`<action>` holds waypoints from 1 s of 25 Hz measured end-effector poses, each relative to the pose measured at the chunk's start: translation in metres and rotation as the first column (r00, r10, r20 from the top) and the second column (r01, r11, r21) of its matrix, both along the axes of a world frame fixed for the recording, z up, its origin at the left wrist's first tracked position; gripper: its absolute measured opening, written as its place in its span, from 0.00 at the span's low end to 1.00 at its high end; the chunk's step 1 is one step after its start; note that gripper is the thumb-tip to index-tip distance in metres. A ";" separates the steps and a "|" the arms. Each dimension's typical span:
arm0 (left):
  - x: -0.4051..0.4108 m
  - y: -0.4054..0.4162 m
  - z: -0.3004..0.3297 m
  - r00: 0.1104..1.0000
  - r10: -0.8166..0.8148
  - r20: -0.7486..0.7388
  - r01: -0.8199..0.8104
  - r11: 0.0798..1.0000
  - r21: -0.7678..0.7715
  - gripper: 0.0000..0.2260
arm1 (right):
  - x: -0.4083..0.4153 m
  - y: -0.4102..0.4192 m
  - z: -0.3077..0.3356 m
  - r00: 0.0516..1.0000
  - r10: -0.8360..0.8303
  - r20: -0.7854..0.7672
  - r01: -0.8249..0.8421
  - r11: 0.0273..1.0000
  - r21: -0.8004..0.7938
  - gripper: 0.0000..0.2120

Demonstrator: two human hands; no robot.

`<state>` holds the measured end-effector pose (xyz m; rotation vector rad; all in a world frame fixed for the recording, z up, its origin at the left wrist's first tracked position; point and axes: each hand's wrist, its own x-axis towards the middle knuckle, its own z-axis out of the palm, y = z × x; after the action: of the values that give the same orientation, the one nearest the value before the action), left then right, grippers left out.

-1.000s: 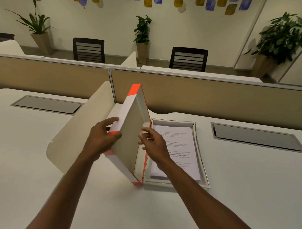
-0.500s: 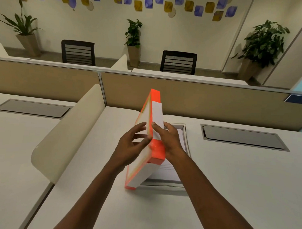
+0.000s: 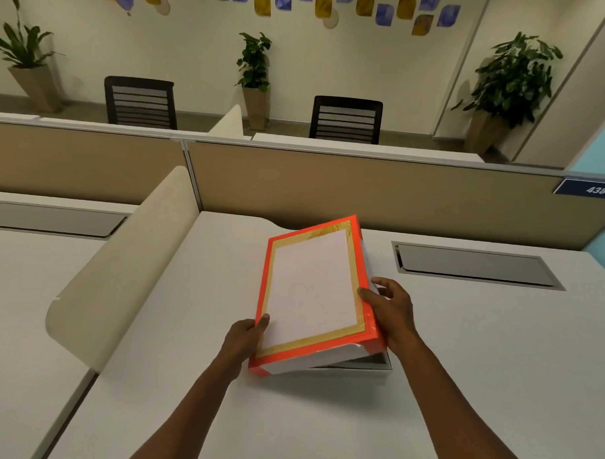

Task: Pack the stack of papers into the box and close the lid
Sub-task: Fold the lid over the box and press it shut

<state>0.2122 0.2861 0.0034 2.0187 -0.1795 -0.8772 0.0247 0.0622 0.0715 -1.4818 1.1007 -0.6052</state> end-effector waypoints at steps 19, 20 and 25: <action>-0.037 -0.004 -0.015 0.966 -0.151 0.211 0.177 0.978 -0.109 0.36 | -0.038 -0.006 -0.075 0.982 0.096 -0.162 -0.088 0.995 0.056 0.21; -0.038 -0.003 -0.015 0.964 -0.159 0.215 0.184 0.978 -0.101 0.36 | -0.038 -0.004 -0.077 0.979 0.101 -0.178 -0.093 0.994 0.052 0.21; -0.036 -0.006 -0.018 0.944 -0.198 0.266 0.216 0.976 -0.039 0.35 | -0.036 0.006 -0.084 0.960 0.080 -0.268 -0.075 0.997 0.026 0.22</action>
<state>0.1766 0.2799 -0.0144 2.0716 -0.5710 -0.7180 -0.0114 0.0678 -0.0123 -1.6186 1.2450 -0.3451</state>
